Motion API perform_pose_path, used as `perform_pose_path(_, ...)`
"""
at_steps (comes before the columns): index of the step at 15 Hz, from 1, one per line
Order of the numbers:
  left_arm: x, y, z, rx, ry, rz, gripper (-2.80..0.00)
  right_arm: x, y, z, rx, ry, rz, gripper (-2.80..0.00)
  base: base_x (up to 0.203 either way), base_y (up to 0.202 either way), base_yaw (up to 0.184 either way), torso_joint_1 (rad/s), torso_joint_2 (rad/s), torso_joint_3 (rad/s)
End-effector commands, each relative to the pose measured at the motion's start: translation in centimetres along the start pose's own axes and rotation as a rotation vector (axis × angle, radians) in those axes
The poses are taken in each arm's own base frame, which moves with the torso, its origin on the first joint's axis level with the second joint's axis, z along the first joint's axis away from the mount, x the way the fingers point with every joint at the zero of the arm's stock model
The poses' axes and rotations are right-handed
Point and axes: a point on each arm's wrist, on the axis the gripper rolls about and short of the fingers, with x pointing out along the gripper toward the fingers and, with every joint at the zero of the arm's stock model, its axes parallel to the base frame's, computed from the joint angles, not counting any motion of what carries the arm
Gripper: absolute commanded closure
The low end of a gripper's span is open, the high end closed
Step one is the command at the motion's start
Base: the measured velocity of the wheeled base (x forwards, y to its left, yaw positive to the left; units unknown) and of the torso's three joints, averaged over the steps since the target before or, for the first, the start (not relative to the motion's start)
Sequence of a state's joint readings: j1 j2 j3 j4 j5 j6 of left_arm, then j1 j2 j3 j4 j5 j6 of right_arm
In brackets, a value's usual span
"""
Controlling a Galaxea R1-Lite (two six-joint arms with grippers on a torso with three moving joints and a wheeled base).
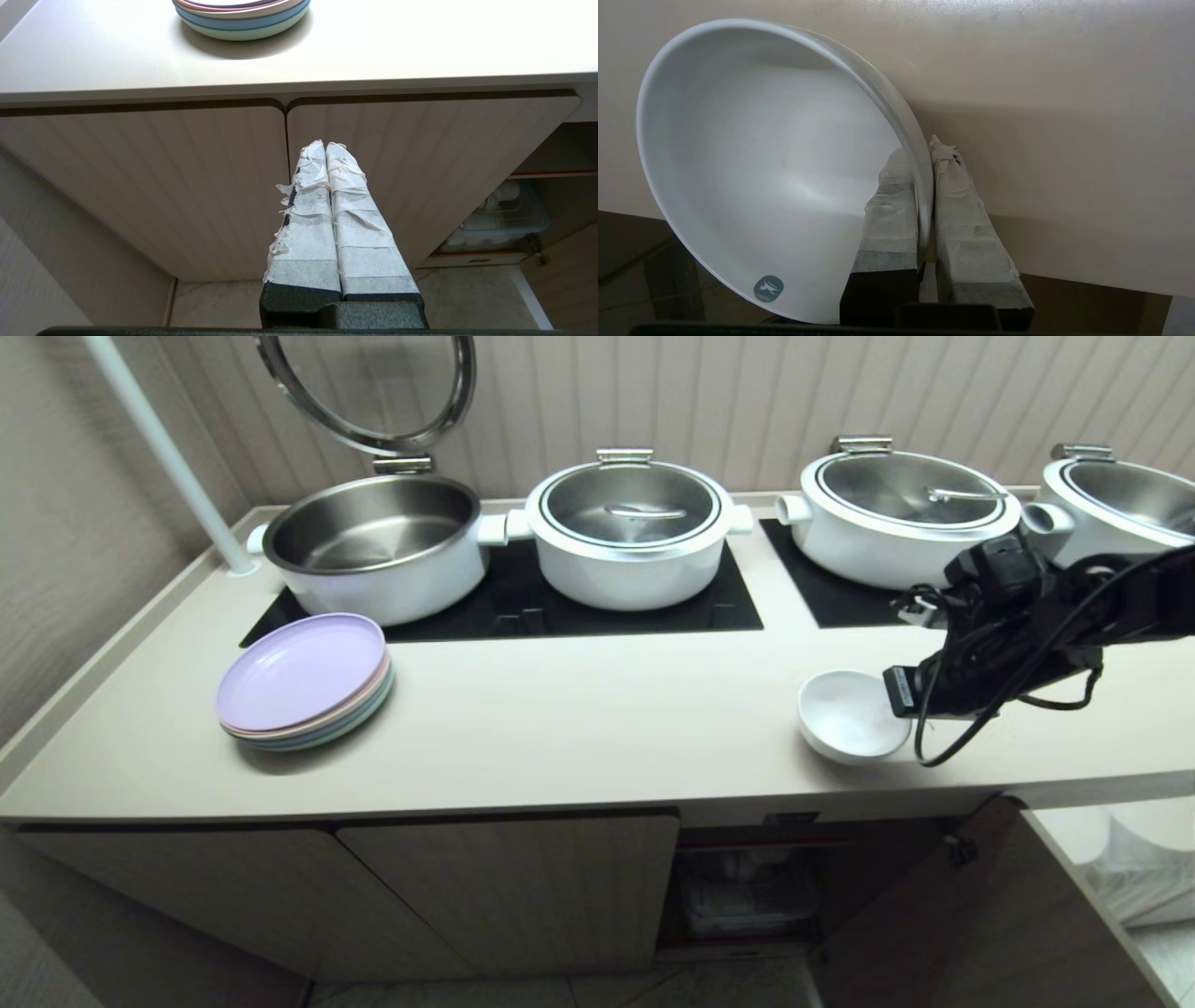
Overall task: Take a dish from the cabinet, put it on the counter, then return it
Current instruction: Pick up the bowl from the table
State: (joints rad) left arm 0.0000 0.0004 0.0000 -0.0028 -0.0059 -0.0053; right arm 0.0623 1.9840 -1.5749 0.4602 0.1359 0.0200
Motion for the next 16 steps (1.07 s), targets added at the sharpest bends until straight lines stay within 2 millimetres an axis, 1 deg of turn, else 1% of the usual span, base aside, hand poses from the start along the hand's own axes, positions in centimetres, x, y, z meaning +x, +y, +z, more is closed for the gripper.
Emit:
perform_pose_path(1, 0.0, 0.0, 0.0, -0.001, -0.001, 0.000, 0.00, -0.8, 0.0, -0.4, 0.002, -0.007, 0.001, 0.00, 0.000, 0.000, 0.000, 0.000, 0.00, 0.000)
perform_pose_path(3, 0.0, 0.0, 0.0, -0.001, -0.001, 0.000, 0.00, -1.2, -0.1, -0.7, 0.009, -0.005, -0.001, 0.00, 0.000, 0.000, 0.000, 0.000, 0.00, 0.000)
perform_pose_path(6, 0.0, 0.0, 0.0, -0.001, -0.001, 0.000, 0.00, -1.8, 0.0, -0.8, 0.091, -0.010, 0.000, 0.00, 0.000, 0.000, 0.000, 0.000, 0.00, 0.000)
perform_pose_path(9, 0.0, 0.0, 0.0, -0.001, -0.001, 0.000, 0.00, -2.2, 0.0, -1.4, 0.108, 0.003, -0.001, 0.00, 0.000, 0.000, 0.000, 0.000, 0.00, 0.000)
perform_pose_path(13, 0.0, 0.0, 0.0, -0.001, -0.001, 0.000, 0.00, -3.2, 0.2, -2.2, 0.151, 0.010, 0.005, 0.00, 0.000, 0.000, 0.000, 0.000, 0.00, 0.000)
perform_pose_path(16, 0.0, 0.0, 0.0, -0.001, -0.001, 0.000, 0.00, -4.2, 0.4, -3.7, 0.155, 0.030, 0.014, 0.00, 0.000, 0.000, 0.000, 0.000, 0.00, 0.000)
